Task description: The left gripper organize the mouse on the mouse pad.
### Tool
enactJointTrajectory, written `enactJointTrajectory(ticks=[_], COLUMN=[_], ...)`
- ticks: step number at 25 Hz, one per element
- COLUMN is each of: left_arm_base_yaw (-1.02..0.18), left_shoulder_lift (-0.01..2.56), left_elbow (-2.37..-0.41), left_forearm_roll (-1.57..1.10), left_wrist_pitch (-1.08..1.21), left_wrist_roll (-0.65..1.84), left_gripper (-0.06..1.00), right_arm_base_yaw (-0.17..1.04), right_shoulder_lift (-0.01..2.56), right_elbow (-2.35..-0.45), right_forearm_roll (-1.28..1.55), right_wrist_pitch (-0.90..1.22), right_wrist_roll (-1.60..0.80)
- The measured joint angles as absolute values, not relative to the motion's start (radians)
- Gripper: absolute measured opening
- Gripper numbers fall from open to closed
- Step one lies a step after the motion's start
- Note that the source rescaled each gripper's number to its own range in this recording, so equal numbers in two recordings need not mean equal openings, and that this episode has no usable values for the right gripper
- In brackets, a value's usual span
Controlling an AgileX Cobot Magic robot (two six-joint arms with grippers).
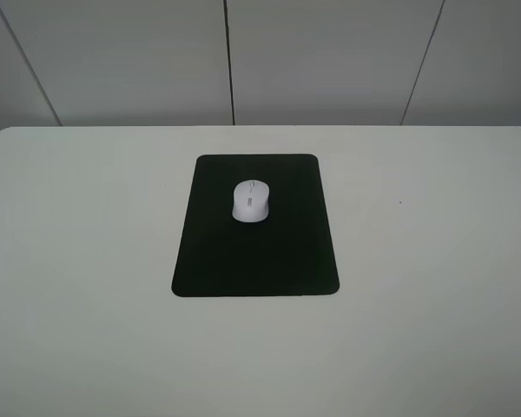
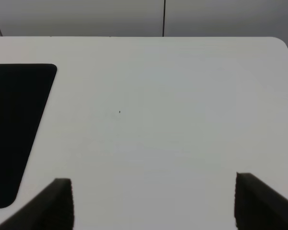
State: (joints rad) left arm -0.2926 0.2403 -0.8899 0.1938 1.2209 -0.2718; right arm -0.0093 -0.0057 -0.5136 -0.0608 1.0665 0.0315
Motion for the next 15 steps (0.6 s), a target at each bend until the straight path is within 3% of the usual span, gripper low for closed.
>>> enactJointTrajectory(ticks=[15], left_arm_base_yaw=[-0.293], left_shoulder_lift=[-0.008], left_elbow=[-0.89], left_forearm_roll=[0.211], left_wrist_pitch=[1.225], left_wrist_roll=[-0.113], left_gripper=[1.0], right_arm_base_yaw=[-0.009], right_shoulder_lift=[-0.006], right_elbow=[-0.514], right_forearm_roll=[-0.061], right_wrist_pitch=[1.067], right_wrist_roll=[0.031])
